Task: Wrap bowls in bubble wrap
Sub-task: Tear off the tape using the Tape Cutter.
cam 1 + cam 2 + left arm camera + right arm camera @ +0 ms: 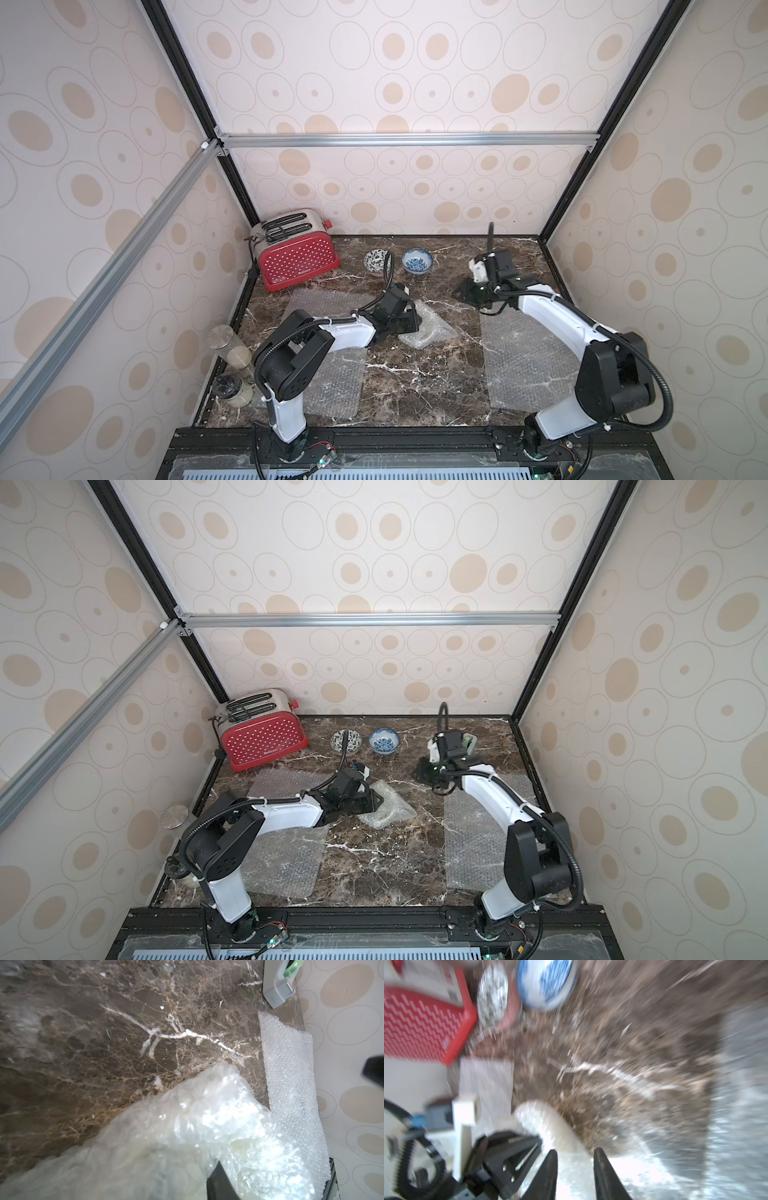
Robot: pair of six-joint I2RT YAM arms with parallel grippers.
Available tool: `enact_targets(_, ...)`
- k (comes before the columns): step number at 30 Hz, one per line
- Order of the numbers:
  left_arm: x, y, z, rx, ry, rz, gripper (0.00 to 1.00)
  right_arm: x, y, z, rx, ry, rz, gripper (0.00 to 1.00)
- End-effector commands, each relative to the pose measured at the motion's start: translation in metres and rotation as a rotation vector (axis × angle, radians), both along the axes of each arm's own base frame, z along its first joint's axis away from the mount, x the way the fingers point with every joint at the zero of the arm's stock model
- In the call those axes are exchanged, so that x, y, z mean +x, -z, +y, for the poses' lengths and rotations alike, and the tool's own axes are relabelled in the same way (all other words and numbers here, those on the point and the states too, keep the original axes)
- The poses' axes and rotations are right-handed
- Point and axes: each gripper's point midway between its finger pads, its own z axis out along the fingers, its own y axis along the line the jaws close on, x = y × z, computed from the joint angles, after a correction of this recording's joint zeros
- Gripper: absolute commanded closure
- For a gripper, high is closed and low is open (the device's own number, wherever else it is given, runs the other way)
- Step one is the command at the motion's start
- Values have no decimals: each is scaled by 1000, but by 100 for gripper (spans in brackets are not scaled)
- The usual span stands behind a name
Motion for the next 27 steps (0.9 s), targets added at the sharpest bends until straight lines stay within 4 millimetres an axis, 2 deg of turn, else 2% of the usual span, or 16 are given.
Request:
enact_targets(1,-7,10,2,60,31,41,75,14,5,-40,77,122,6,67)
enact_targets(6,-4,1,-4,71,64,32,74,61,17,-96,115,285,-10,66)
enact_targets(9,-1,-5,-8,71,78,24,74,91,30,-121,123,348,-1,67)
enact_targets(13,2,-11,-12,77,95,16,74,121,47,-150,129,409,25,68)
enact_targets(15,2,-11,-14,76,101,19,73,135,49,-162,119,422,8,68)
enact_targets(19,5,-10,-17,76,108,25,73,152,58,-176,85,428,39,68)
enact_targets(23,5,-8,-20,74,114,31,73,164,65,-178,94,423,50,69)
enact_targets(27,6,-9,-20,74,113,32,73,165,76,-178,88,417,91,71)
